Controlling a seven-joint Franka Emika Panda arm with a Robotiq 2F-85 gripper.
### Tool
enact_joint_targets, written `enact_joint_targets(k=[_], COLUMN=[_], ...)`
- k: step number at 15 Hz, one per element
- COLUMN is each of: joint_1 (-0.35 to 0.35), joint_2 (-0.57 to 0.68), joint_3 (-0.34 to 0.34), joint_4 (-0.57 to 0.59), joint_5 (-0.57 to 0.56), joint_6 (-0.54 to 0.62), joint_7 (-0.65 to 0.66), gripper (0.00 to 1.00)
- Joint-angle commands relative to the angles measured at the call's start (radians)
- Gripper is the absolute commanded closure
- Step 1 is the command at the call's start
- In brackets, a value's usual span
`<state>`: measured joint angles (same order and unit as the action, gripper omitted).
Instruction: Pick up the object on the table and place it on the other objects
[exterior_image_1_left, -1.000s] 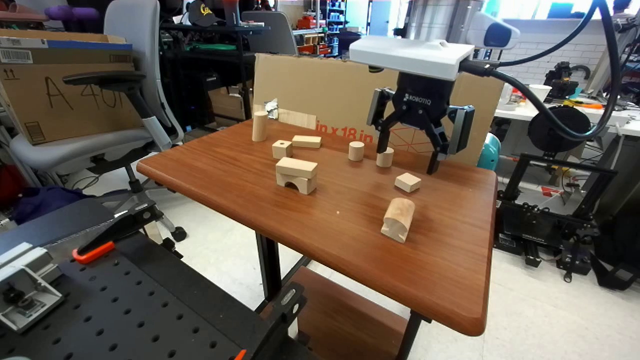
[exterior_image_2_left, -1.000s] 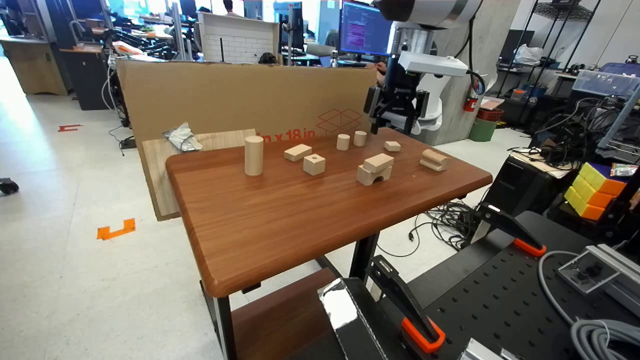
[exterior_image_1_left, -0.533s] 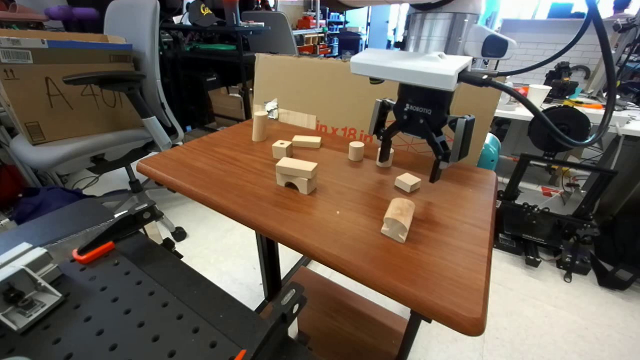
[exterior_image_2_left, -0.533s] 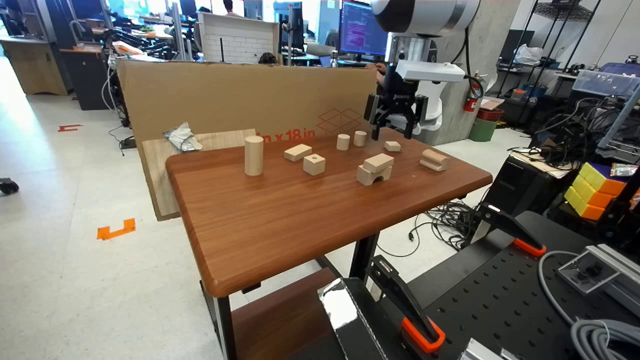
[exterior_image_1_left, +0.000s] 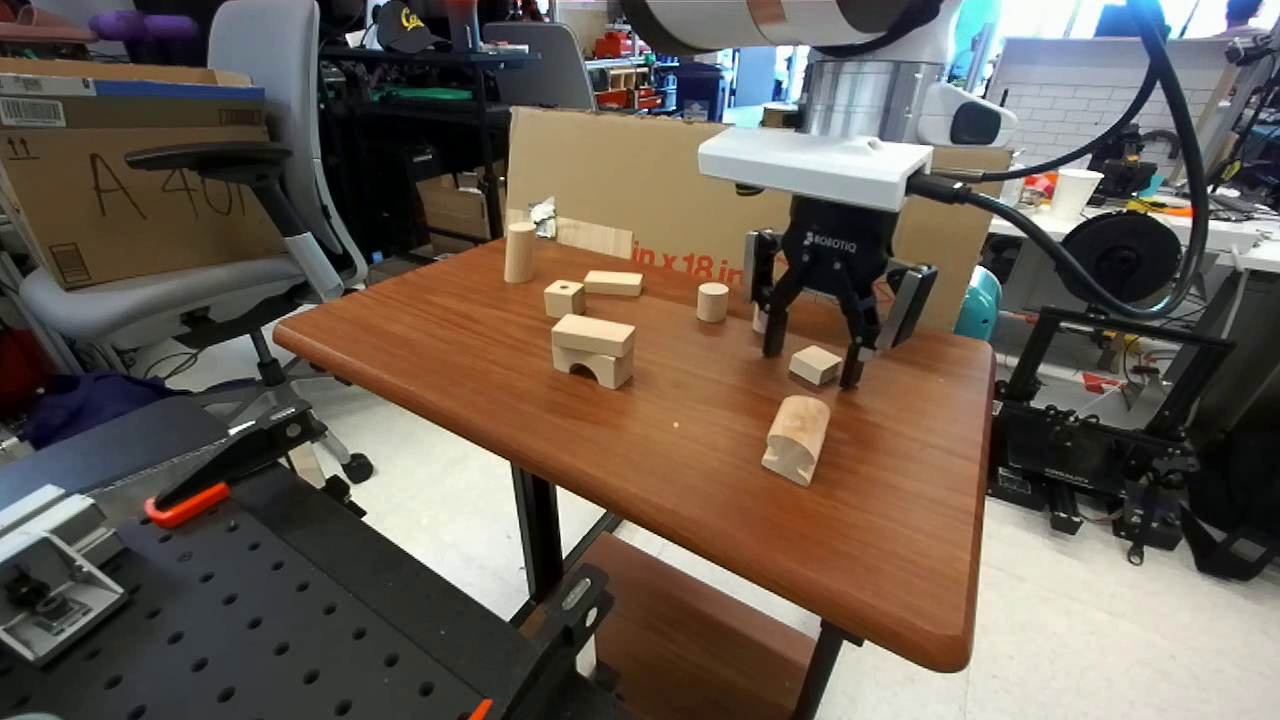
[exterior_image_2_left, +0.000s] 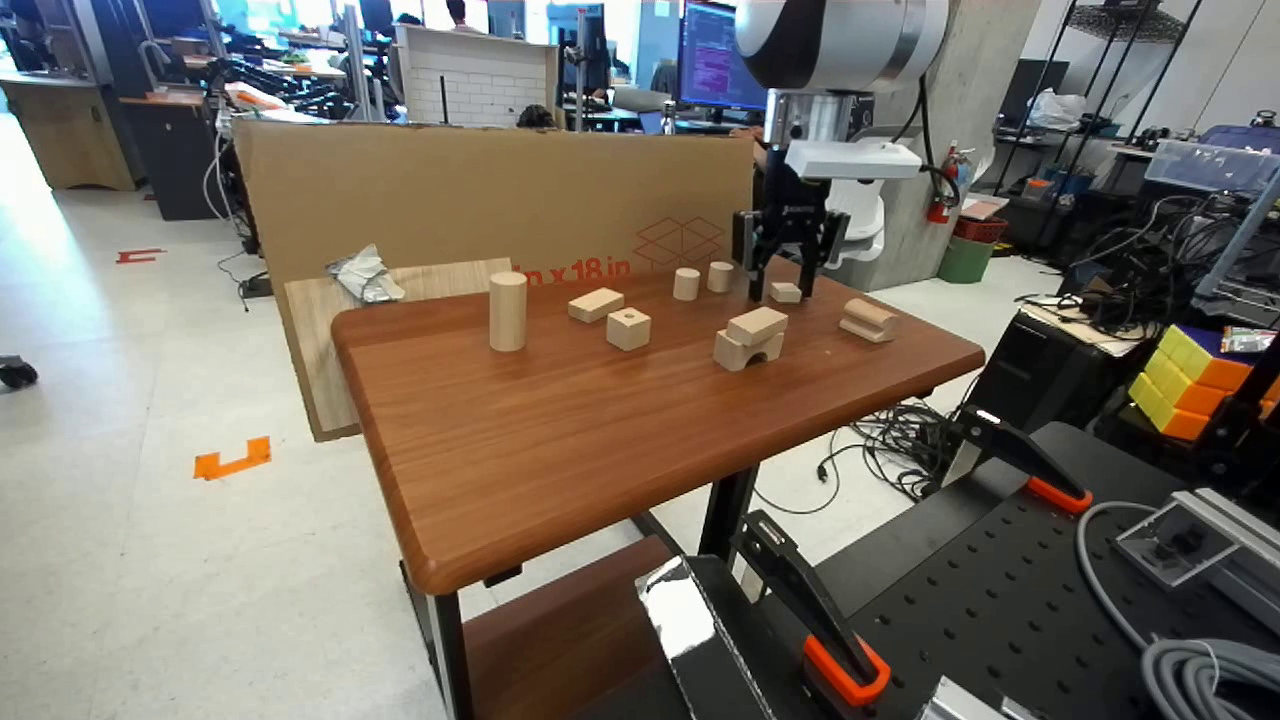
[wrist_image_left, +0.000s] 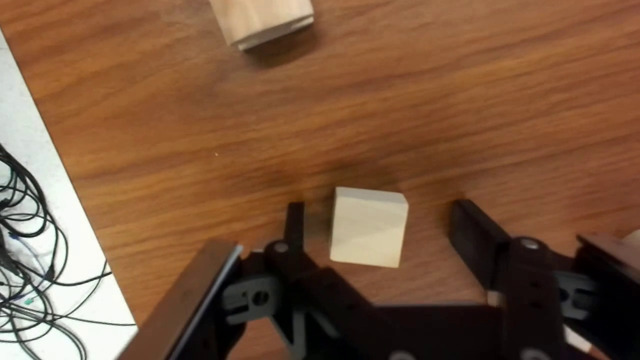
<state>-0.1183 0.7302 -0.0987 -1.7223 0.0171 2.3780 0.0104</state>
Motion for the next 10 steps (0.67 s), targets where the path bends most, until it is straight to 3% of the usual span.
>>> enact_joint_targets(k=[1,6,10], joint_1=[-0.002,-0.035,-0.050], joint_2=[0.000,-0.038,-0.102], joint_3=[-0.002,0.019,0.030], joint_4=[0.029,0.010,-0.033], joint_5=[-0.004,0.032,0.051], joint_6=[-0.035,-0.069,-0.124], joint_7=[0.012,-0.020,-0.057], gripper=[0.58,0.91,0.91])
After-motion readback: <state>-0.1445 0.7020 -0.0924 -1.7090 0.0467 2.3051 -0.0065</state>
